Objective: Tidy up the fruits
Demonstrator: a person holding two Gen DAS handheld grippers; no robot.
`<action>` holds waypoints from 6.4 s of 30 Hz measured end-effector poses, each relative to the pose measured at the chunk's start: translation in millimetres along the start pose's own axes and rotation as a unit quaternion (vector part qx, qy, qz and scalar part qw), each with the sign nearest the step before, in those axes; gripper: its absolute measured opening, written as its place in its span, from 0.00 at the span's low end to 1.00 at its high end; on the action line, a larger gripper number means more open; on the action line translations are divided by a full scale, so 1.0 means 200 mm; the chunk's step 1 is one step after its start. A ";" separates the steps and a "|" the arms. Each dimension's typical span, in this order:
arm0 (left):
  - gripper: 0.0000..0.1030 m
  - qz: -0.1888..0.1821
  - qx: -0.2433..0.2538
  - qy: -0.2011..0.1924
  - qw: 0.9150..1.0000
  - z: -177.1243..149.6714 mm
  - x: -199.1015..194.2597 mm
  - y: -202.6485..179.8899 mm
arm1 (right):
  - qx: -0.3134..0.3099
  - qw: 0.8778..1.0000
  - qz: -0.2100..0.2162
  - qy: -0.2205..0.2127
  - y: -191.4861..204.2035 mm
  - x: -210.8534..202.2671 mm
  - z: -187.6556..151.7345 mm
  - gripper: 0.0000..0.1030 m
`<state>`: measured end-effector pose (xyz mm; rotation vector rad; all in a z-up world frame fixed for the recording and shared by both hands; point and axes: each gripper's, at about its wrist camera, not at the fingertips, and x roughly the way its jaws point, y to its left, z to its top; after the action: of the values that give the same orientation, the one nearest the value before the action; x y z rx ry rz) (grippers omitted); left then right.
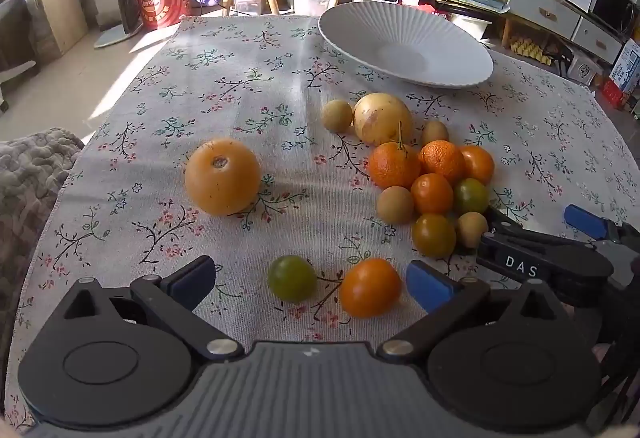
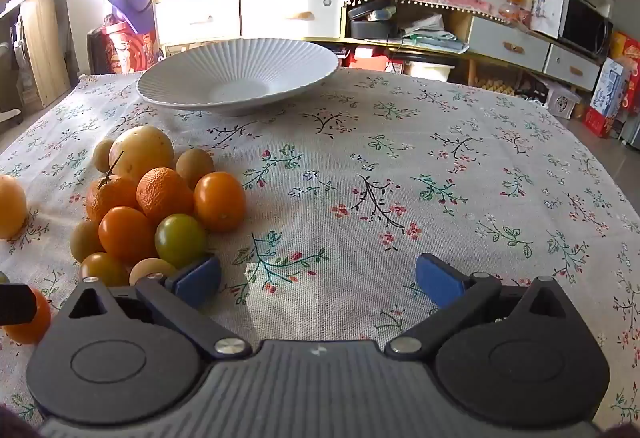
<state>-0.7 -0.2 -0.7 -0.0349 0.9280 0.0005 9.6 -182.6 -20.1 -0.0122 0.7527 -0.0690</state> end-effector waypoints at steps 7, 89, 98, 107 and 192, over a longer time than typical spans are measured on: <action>0.93 0.005 0.012 -0.003 1.000 -0.02 -0.06 0.05 | -0.009 0.999 -0.015 0.049 0.05 0.00 0.06 1.00; 0.93 0.023 0.048 0.032 0.998 0.01 -0.04 0.05 | -0.012 0.994 0.010 0.112 0.03 -0.20 0.11 1.00; 0.93 0.042 0.055 0.017 0.997 0.05 -0.03 0.06 | 0.000 0.993 0.023 0.116 0.02 -0.19 0.13 1.00; 0.93 0.058 0.069 0.003 0.996 0.12 0.02 0.14 | -0.012 0.994 0.056 0.097 0.04 -0.16 0.22 1.00; 0.40 -0.052 0.057 0.004 0.997 0.38 0.12 0.21 | -0.044 0.968 0.227 0.100 0.22 0.11 0.49 0.47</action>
<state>74.8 42.8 24.4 0.0223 0.9320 -0.1495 95.9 -141.7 35.3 0.0834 0.9433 0.4053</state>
